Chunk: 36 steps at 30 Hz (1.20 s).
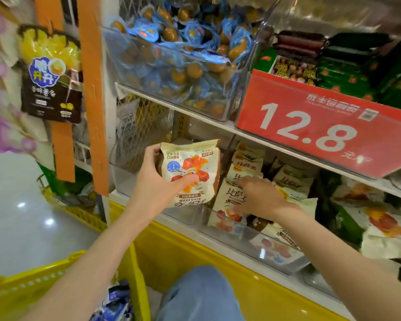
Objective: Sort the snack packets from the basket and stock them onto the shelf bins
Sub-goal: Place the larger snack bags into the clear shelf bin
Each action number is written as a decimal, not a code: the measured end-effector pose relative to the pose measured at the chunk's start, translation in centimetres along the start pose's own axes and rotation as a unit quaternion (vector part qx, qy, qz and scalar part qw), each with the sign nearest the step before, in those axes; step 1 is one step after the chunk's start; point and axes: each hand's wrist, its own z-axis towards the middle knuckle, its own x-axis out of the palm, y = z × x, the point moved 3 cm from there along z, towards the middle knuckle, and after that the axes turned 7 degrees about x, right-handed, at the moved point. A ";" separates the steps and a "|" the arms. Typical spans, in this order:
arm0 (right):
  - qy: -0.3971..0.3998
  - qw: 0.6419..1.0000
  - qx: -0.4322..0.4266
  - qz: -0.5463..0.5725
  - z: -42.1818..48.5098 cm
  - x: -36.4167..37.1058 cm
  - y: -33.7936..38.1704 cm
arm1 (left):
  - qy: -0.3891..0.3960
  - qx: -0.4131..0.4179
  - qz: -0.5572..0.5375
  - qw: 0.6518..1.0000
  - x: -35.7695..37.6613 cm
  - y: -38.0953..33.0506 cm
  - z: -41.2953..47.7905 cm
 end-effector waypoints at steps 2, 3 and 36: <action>-0.006 1.000 0.000 -0.029 0.7 0.0 0.3 | 0.002 -0.004 -0.019 1.000 0.0 -0.2 -0.1; -0.017 0.999 0.001 -0.037 0.9 -0.1 0.3 | 0.006 -0.006 -0.026 1.000 0.1 -0.3 -0.2; 0.089 0.901 0.028 0.423 -0.3 -3.6 -5.6 | 0.314 0.081 0.115 0.939 8.4 0.2 0.1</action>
